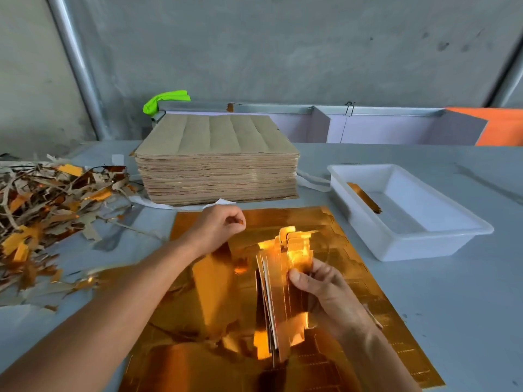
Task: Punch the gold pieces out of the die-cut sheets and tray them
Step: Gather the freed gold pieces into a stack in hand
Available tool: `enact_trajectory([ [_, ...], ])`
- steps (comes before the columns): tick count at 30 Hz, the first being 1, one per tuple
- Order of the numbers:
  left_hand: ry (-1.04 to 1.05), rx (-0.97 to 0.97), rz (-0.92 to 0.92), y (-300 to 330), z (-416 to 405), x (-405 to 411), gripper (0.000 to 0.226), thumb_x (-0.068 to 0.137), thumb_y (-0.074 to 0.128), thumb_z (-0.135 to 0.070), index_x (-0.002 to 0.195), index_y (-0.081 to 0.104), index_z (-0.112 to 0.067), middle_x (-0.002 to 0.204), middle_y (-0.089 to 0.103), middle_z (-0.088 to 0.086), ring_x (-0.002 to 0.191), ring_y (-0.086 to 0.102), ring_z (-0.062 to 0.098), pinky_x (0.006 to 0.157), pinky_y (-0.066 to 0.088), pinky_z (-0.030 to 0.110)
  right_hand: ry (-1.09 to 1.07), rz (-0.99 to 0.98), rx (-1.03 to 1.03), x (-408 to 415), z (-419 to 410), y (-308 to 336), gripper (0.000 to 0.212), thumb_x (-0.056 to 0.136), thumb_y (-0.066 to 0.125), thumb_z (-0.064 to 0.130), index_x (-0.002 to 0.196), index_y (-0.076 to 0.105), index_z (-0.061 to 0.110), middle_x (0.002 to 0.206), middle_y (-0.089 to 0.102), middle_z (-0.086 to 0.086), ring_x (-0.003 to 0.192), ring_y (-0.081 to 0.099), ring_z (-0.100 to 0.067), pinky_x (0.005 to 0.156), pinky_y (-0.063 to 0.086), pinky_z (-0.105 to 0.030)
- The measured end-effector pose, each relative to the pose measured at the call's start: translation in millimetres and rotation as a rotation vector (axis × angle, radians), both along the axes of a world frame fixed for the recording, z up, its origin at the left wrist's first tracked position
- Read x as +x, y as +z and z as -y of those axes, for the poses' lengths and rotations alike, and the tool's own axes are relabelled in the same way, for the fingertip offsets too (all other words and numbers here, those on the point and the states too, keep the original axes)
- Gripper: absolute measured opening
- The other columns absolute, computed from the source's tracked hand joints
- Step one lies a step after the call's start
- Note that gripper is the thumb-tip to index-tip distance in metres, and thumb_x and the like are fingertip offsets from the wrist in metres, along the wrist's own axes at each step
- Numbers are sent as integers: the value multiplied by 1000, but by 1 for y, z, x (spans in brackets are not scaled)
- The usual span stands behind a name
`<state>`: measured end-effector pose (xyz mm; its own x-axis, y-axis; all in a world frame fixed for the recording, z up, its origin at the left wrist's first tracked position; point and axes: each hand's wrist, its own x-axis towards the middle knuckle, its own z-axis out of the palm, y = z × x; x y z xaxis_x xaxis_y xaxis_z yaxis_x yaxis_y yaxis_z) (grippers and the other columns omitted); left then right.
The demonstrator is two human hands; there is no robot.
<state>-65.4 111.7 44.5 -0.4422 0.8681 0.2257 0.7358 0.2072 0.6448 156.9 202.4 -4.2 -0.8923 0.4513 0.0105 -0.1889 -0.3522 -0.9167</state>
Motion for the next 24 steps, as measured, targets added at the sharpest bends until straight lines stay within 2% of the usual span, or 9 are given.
enact_trajectory([
  [4,38,16,-20,2,2,-6,9,90,61,-11,83,65,-16,84,64,-2,82,58,10,69,45,22,78,-80,-170,9,-10,-4,46,68,84,20,108,68,6,106,69,-18,96,68,-30,75,56,-41],
  [8,92,-15,-91,-5,5,-10,12,89,63,-11,83,64,-21,84,62,-7,78,56,3,66,40,15,-395,-118,-406,8,-18,-4,40,84,60,15,124,57,12,120,65,-14,106,65,-32,66,58,-40],
  [11,102,-77,-178,-12,8,-13,9,90,63,-12,84,65,-20,87,65,-3,81,59,11,72,48,26,-685,-105,-616,10,-28,-2,44,90,59,15,132,49,12,125,62,-12,104,63,-27,55,57,-33],
  [13,111,-122,-222,-15,10,-16,8,90,62,-13,86,67,-17,90,67,-1,84,61,15,78,51,34,-769,-89,-666,12,-33,-3,40,90,61,16,130,51,13,121,65,-9,105,64,-27,77,58,-46],
  [15,95,-143,-234,-16,11,-17,10,93,58,-17,89,68,-18,94,68,0,89,62,15,80,50,31,-798,-56,-648,12,-36,-4,33,90,61,15,123,55,15,113,70,-5,104,66,-28,96,45,-59],
  [18,-57,-192,91,-12,8,-9,41,93,48,-48,100,66,-12,100,66,4,93,60,19,76,42,22,-805,-43,-626,8,-36,-5,32,92,59,12,123,56,14,107,72,-4,98,69,-26,97,47,-56],
  [20,-142,-293,229,-7,4,0,57,77,52,-66,114,62,-24,109,60,-10,100,56,10,75,39,19,-795,-48,-631,3,-36,-5,32,92,60,12,123,55,15,104,73,-4,94,71,-25,95,48,-56],
  [22,-178,-385,55,-8,-1,4,58,75,68,-58,124,56,-31,118,51,-18,110,48,3,83,39,22,-774,-52,-617,1,-36,-5,25,92,60,13,116,57,17,101,74,-4,88,72,-24,95,48,-58],
  [24,-163,-424,-128,-11,-5,4,48,79,73,-40,123,58,-25,116,52,-17,110,48,4,89,43,28,-742,-53,-598,-1,-36,-5,20,92,59,13,111,57,18,99,75,-3,85,73,-24,94,47,-58],
])
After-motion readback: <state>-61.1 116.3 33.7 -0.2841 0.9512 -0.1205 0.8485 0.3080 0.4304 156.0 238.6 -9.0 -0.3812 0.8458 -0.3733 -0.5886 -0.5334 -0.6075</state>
